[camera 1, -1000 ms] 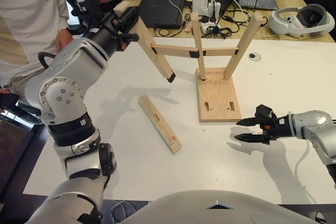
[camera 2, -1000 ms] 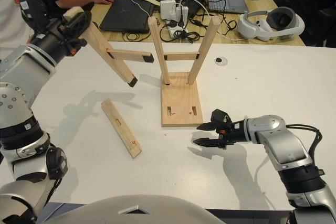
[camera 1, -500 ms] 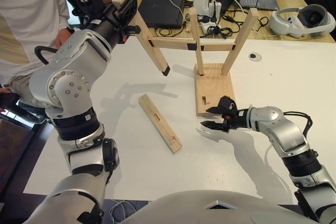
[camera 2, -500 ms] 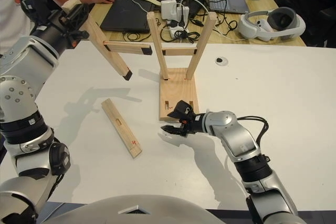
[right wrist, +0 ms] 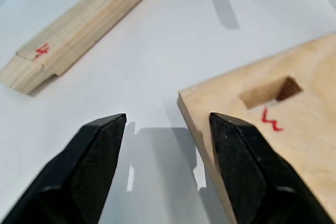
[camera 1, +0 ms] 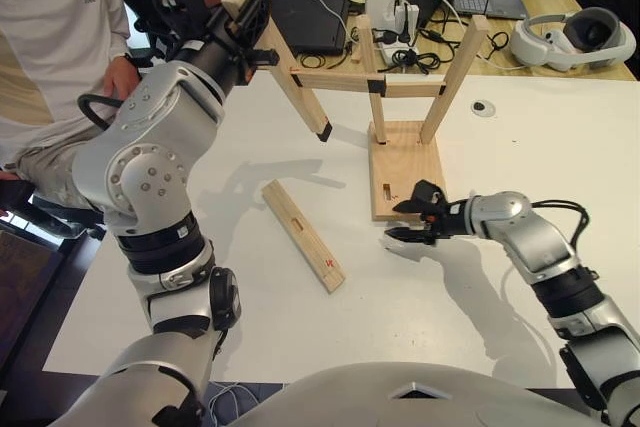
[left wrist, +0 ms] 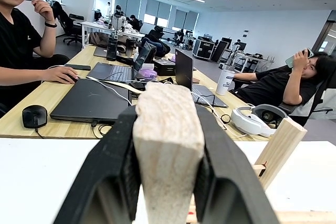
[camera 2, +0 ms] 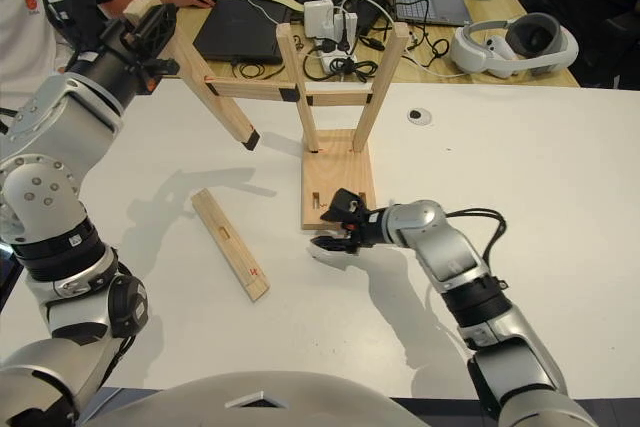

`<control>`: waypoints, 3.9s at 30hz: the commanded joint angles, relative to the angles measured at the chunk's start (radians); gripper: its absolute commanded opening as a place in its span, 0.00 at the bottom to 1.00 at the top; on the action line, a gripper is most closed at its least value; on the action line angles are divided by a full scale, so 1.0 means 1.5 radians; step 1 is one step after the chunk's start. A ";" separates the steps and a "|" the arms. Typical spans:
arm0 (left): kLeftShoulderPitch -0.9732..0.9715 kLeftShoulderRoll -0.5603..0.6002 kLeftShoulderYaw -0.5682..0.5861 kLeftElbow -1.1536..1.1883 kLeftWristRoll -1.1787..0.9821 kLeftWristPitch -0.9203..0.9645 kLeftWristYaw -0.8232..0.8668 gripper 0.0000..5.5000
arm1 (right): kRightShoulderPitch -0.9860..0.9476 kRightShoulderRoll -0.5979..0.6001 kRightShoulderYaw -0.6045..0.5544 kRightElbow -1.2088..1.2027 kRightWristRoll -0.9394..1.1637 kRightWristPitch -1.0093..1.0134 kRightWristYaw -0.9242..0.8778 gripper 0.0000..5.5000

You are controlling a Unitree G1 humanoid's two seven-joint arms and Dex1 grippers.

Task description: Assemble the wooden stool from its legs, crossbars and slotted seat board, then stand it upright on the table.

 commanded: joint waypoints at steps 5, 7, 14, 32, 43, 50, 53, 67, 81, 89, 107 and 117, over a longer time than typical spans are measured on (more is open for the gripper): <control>-0.005 -0.016 -0.039 -0.013 0.038 -0.006 -0.001 0.18 | -0.054 0.135 0.011 0.088 -0.026 -0.014 -0.090 0.54; 0.008 -0.031 -0.051 -0.036 0.047 -0.007 0.010 0.18 | -0.056 0.124 -0.025 0.060 -0.017 -0.016 -0.101 0.54; 0.124 -0.135 0.030 -0.182 -0.014 0.021 0.099 0.18 | 0.090 -0.061 -0.188 -0.187 0.058 0.088 -0.065 0.54; 0.303 -0.216 -0.074 -0.169 0.041 -0.092 0.076 0.18 | 0.111 -0.008 -0.238 -0.180 0.056 0.122 -0.243 0.54; 0.328 -0.152 -0.173 -0.160 0.149 -0.166 0.001 0.18 | 0.091 -0.014 -0.239 -0.175 0.062 0.118 -0.243 0.54; 0.311 -0.148 -0.251 -0.175 0.177 -0.129 -0.010 0.18 | 0.068 0.000 -0.275 -0.148 0.058 0.070 -0.266 0.54; 0.294 -0.137 -0.289 -0.152 0.202 -0.122 -0.025 0.18 | 0.057 0.016 -0.286 -0.136 0.056 0.044 -0.287 0.54; 0.271 -0.147 -0.258 -0.147 0.221 -0.140 -0.062 0.35 | 0.053 0.033 -0.305 -0.131 0.063 0.007 -0.305 0.54; 0.245 0.112 -0.004 -0.164 0.148 0.058 -0.158 0.46 | 0.108 0.040 -0.347 -0.203 0.083 0.020 -0.336 0.54; 0.291 -0.010 -0.031 -0.187 0.130 0.397 -0.111 0.57 | 0.144 0.058 -0.353 -0.257 0.089 0.036 -0.381 0.54; 0.186 -0.350 0.117 -0.051 0.261 0.417 0.111 0.62 | 0.171 0.156 -0.334 -0.318 0.098 0.045 -0.486 0.54; 0.230 -0.288 0.027 0.029 0.168 0.417 0.113 0.62 | 0.182 0.180 -0.352 -0.317 0.108 0.046 -0.515 0.54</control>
